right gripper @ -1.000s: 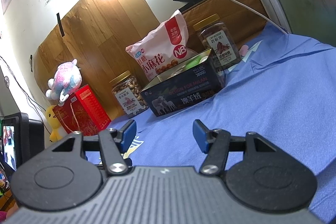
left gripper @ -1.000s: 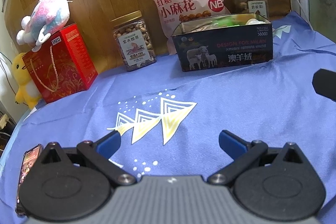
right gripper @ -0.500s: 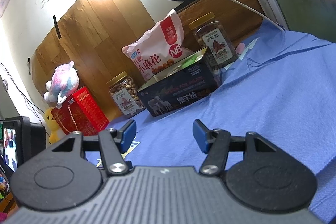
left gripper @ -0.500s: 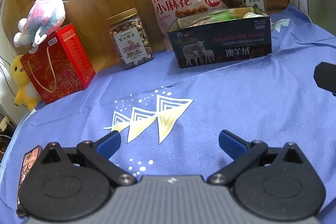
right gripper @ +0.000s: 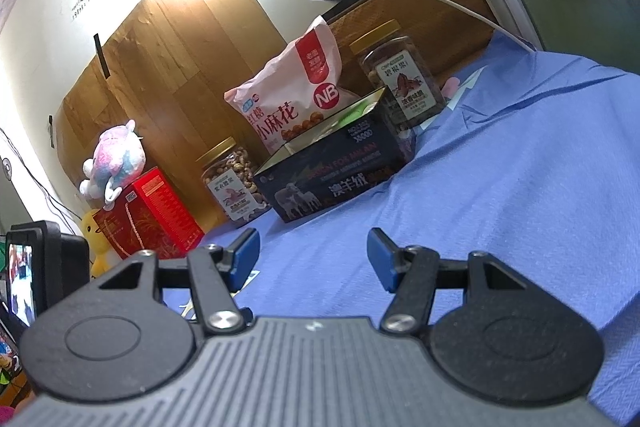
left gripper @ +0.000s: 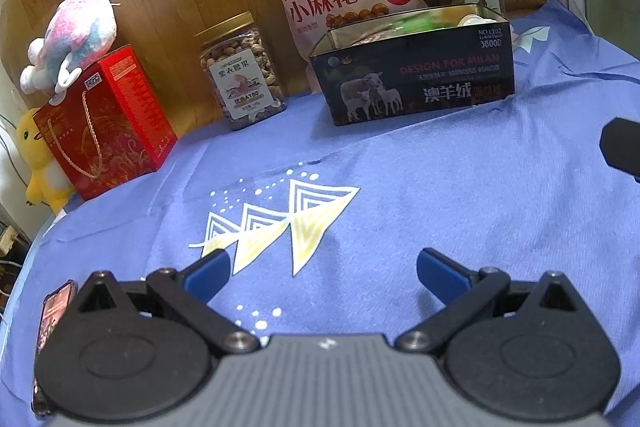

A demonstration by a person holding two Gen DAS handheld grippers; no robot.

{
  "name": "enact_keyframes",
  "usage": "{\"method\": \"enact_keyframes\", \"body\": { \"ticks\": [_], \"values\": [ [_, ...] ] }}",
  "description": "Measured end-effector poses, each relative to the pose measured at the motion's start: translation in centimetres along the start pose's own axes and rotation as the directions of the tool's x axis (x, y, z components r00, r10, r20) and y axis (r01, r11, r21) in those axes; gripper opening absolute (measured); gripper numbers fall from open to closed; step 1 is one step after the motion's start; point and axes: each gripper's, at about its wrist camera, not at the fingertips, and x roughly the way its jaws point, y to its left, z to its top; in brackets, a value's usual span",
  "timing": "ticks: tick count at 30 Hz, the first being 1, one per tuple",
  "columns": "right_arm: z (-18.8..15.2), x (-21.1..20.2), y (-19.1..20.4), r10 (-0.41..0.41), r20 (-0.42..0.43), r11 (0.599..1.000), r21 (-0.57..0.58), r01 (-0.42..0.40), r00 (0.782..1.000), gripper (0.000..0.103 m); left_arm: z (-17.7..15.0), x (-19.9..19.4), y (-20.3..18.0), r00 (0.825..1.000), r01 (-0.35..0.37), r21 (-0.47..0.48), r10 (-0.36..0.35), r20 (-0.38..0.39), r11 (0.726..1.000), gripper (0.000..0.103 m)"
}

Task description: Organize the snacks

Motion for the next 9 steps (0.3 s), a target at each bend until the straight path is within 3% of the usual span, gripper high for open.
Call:
{"method": "enact_keyframes", "body": {
  "ticks": [6,9],
  "values": [
    [0.08,-0.05,-0.36,-0.007,0.004,1.0,0.008,0.007,1.0,0.062,-0.02,-0.22,-0.43,1.0,0.001,0.012,-0.001,0.029,1.0,0.103],
    [0.11,-0.06,-0.49,-0.01,0.006,1.0,0.01,0.01,1.0,0.062,0.17,-0.26,-0.62,0.999,0.034,0.013,-0.035,0.031,0.999,0.103]
  ]
}}
